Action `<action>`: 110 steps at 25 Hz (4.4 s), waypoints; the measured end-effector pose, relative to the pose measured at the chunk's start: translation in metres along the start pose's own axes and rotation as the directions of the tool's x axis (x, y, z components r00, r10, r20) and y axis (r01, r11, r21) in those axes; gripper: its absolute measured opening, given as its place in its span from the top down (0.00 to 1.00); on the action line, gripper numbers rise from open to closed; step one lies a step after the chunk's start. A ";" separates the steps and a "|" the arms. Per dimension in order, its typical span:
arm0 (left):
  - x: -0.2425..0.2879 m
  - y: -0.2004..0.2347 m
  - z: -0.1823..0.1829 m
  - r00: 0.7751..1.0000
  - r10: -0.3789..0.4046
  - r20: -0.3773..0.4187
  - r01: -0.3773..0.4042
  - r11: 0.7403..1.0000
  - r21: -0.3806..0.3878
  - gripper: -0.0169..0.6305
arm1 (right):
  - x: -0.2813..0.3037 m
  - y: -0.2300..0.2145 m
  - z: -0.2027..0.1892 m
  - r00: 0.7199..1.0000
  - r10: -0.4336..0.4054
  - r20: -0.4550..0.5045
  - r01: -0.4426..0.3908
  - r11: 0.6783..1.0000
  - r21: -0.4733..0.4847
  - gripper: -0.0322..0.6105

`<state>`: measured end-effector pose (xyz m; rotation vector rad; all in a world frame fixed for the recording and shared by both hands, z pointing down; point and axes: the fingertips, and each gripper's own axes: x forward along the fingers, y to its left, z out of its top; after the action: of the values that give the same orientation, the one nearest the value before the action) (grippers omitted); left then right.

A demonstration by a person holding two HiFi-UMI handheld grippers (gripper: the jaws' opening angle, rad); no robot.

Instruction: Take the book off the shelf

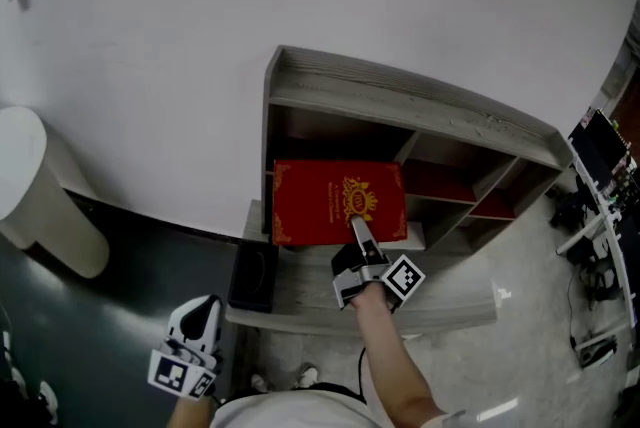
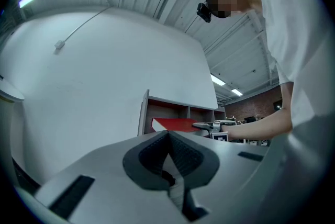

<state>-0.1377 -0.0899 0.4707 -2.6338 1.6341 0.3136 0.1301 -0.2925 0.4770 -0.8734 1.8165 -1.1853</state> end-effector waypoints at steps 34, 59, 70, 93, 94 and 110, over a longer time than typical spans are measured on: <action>0.029 -0.014 0.015 0.995 -0.097 0.007 0.097 0.994 0.044 0.95 | -0.124 0.070 0.123 0.992 -0.012 0.122 0.070 0.876 -0.477 0.56; 0.040 -0.013 0.043 0.999 -0.044 0.022 0.039 0.982 0.184 0.95 | -0.150 0.110 0.123 0.998 -0.053 0.024 0.050 0.551 -0.833 0.57; 0.038 -0.009 0.036 1.000 0.017 -0.003 -0.016 0.979 0.202 0.95 | -0.192 0.091 0.096 0.989 -0.150 0.000 0.071 0.464 -0.883 0.57; 0.036 0.004 0.037 1.000 0.028 -0.010 -0.026 0.979 0.203 0.95 | -0.181 0.103 0.065 0.982 -0.186 -0.026 0.049 0.387 -0.921 0.57; 0.034 0.004 0.037 1.000 0.026 -0.012 -0.023 0.979 0.203 0.95 | -0.179 0.105 0.062 0.983 -0.184 -0.028 0.045 0.385 -0.922 0.57; 0.025 0.016 0.044 1.000 0.000 0.008 -0.002 0.982 0.188 0.95 | -0.173 0.122 0.046 0.987 -0.162 -0.002 0.061 0.386 -0.920 0.57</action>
<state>-0.1484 -0.1134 0.4240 -2.4891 1.5771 0.1604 0.2340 -0.1226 0.3921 -1.5853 2.5421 -0.1099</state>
